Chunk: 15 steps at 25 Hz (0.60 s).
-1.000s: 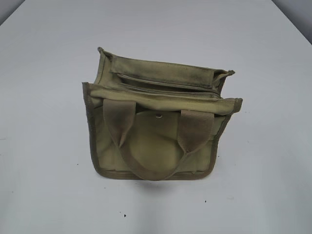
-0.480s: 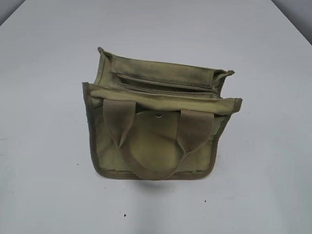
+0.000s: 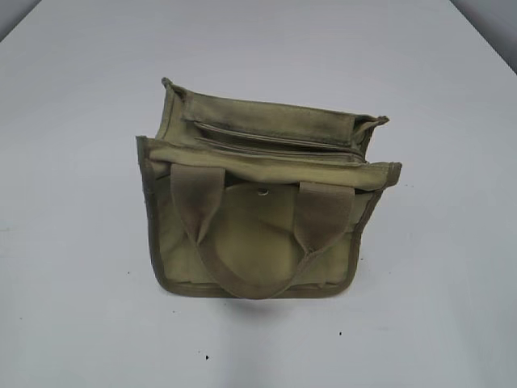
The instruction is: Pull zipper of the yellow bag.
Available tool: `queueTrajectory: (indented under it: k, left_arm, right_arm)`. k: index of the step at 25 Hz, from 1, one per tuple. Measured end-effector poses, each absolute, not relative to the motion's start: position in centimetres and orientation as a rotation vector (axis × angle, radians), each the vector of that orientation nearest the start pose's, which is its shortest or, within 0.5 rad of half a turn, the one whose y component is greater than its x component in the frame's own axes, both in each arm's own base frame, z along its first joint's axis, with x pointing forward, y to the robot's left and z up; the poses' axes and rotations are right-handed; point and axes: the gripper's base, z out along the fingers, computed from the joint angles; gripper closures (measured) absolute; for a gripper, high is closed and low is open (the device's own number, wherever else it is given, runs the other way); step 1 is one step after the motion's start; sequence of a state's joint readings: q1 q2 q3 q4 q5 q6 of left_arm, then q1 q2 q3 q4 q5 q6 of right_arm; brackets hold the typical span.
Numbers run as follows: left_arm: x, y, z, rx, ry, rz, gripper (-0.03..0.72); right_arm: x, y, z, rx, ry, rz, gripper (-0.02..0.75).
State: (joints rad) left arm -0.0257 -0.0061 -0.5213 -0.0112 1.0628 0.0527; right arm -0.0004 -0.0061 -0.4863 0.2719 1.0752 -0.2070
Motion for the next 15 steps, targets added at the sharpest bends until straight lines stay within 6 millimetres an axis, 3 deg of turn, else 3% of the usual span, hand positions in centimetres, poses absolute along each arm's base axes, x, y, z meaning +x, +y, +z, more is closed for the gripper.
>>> queueTrajectory:
  k: [15]
  left_arm:
    - [-0.84,-0.03,28.26,0.128,2.016,-0.027,0.288]
  right_arm:
    - [-0.65,2.15,27.47,-0.224,2.029,0.197,0.148]
